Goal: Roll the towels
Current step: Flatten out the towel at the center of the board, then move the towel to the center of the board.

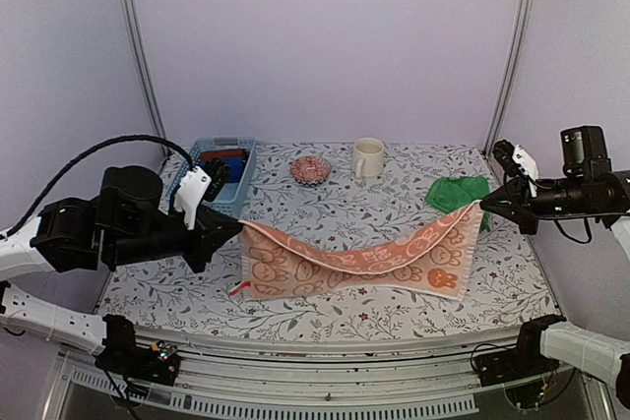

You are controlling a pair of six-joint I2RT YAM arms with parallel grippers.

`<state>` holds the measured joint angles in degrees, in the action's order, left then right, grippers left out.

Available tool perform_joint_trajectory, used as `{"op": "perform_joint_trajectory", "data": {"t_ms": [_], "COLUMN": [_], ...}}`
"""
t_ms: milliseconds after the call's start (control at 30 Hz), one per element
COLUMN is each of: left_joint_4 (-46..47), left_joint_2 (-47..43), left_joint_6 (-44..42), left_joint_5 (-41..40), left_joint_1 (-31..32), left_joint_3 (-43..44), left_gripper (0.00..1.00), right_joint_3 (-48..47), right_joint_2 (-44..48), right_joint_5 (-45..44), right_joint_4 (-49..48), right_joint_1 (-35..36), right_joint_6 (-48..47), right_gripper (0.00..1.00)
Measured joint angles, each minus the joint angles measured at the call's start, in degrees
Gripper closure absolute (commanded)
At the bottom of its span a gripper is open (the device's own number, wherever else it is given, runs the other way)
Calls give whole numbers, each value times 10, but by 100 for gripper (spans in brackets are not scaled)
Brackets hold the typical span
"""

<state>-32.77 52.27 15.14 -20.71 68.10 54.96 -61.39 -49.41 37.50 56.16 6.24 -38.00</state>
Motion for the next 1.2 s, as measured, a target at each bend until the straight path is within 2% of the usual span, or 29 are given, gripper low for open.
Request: {"op": "perform_joint_trajectory", "data": {"t_ms": [133,233,333,433,467,500,567,700,800,1000,1133,1200], "left_joint_4": [0,16,51,87,96,106,115,97,98,78,46,30], "left_joint_2": [-37,-21,53,158,193,233,315,458,471,389,335,318], "left_joint_6": [14,14,16,16,14,12,2,-8,-16,-6,14,24], "left_joint_5": [-33,-46,-10,23,28,33,42,20,5,26,76,109], "left_joint_1": [12,-15,-118,-210,-225,-245,-277,-315,-320,-304,-284,-277], "left_joint_3": [0,-6,-28,-49,-50,-49,-23,117,163,125,71,50], "left_gripper": [100,100,100,100,97,84,67,60,59,64,79,98], "right_joint_3": [-15,20,41,27,14,0,-59,-198,-239,-175,-87,-57], "right_joint_2": [12,-21,-116,-286,-345,-389,-490,-604,-608,-512,-411,-373], "right_joint_5": [25,-2,-41,-75,-86,-96,-120,-160,-164,-130,-108,-99], "right_joint_4": [21,-24,-68,-126,-141,-152,-173,-188,-201,-188,-160,-147], "right_joint_1": [-4,-4,-5,-6,-7,-7,-6,-7,-8,-8,-6,-3], "right_joint_6": [-20,-12,-1,16,24,33,54,98,117,117,85,70], "right_gripper": [98,98,98,94,89,83,72,63,59,61,62,62]}}
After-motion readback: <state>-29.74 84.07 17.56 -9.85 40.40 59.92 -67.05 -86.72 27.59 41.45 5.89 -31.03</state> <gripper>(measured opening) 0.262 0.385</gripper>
